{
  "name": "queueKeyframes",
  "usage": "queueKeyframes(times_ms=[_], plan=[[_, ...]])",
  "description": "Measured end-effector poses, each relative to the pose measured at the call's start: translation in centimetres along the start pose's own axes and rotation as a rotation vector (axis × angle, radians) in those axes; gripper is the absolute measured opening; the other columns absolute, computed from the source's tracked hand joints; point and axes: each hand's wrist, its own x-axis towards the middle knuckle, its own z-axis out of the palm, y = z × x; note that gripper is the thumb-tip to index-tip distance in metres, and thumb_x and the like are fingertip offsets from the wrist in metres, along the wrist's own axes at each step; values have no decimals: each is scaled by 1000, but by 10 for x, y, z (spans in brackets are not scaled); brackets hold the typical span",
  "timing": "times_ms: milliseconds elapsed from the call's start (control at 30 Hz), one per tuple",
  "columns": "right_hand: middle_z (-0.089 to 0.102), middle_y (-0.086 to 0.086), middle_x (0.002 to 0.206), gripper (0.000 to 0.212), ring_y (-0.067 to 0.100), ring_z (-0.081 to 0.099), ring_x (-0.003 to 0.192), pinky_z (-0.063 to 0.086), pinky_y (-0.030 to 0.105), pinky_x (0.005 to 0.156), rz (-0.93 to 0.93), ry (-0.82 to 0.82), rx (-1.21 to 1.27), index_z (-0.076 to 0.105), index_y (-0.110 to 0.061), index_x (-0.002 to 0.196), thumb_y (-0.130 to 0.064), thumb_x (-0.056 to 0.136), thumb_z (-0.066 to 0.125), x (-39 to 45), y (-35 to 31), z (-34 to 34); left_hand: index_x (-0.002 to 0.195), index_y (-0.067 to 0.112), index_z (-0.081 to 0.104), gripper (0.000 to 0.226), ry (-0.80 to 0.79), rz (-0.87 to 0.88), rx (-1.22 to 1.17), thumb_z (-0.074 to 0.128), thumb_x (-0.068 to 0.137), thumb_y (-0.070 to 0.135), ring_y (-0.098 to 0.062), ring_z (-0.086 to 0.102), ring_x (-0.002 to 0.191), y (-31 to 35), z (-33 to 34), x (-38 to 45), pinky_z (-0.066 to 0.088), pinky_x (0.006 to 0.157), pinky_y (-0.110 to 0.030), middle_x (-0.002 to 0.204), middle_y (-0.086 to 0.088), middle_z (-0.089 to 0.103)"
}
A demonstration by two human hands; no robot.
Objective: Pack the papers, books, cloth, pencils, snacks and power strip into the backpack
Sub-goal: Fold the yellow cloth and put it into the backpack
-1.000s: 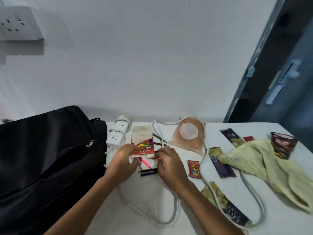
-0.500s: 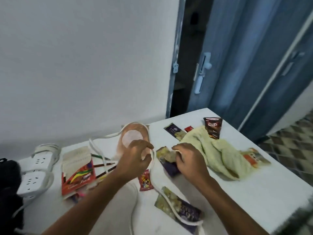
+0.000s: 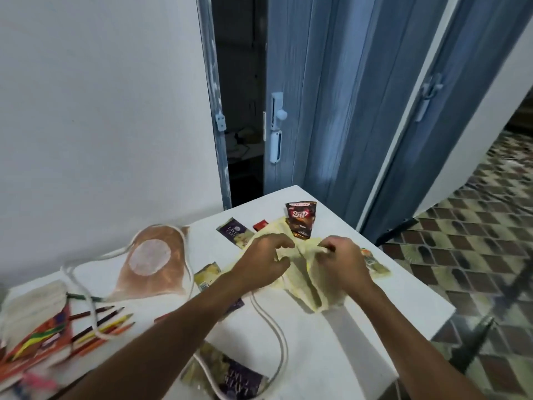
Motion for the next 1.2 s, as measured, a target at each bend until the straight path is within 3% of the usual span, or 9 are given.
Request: queueKeyframes(times_ms=[67,233,467,600,733,900,1000,1100,1200], plan=[[65,-5,74,17,13,59,73,43,22,62,-123,0,288,65,-17,74,-1,79,65,5,-26,-25,119,18,58,42,17,18,-123,70,80,9,-6,54,103,17,-9,5,41,84,-7,110,8,60],[56,1,69,15,9,50,64,40,21,61,-443,28,542,58,-13,76,-1,81,67,19,-107,-76,106,0,60,36,150,60,-516,74,76,14,-18,62,81,68,-55,12,53,75,-40,89,-10,65],[59,5,69,8,6,49,59,38,18,53,-697,92,606,59,-7,83,-9,85,67,37,-190,-129,72,14,73,12,186,45,-514,73,72,26,-13,62,73,103,-151,-4,48,71,-25,74,2,68],[58,1,64,7,3,48,55,39,18,52,-786,29,702,64,-6,80,-5,80,70,39,-229,-145,98,3,67,29,188,59,-633,68,77,23,-27,62,91,130,-184,-9,50,83,-39,96,-12,67],[66,10,81,17,13,57,71,47,28,66,-705,52,729,65,-14,92,-26,83,71,50,-251,-134,110,0,62,23,326,21,-775,59,91,13,-30,63,99,159,-207,-7,49,95,-44,105,-16,68],[66,0,104,33,12,60,93,46,29,82,-404,-109,737,64,-19,102,-49,93,50,51,-209,-94,100,4,62,20,450,22,-929,50,98,19,-24,67,87,156,-239,-21,53,87,-40,91,-12,69],[66,5,116,59,23,62,104,45,44,97,-56,-496,815,63,-28,109,-74,81,39,48,-163,-50,102,2,64,28,485,-6,-1013,45,99,23,-22,71,83,145,-248,-38,58,79,-35,91,-12,73],[63,17,122,93,33,60,102,42,53,93,114,-968,1122,57,-15,127,-86,70,36,34,-141,5,115,2,62,36,504,-62,-1092,43,99,29,-24,70,94,134,-256,-54,55,86,-39,104,-13,71],[56,23,131,96,39,54,119,35,58,105,143,-1076,1332,54,-4,130,-78,69,56,19,-158,35,121,5,60,39,542,-122,-1170,41,100,33,-24,68,100,127,-264,-65,54,87,-41,113,-11,69]])
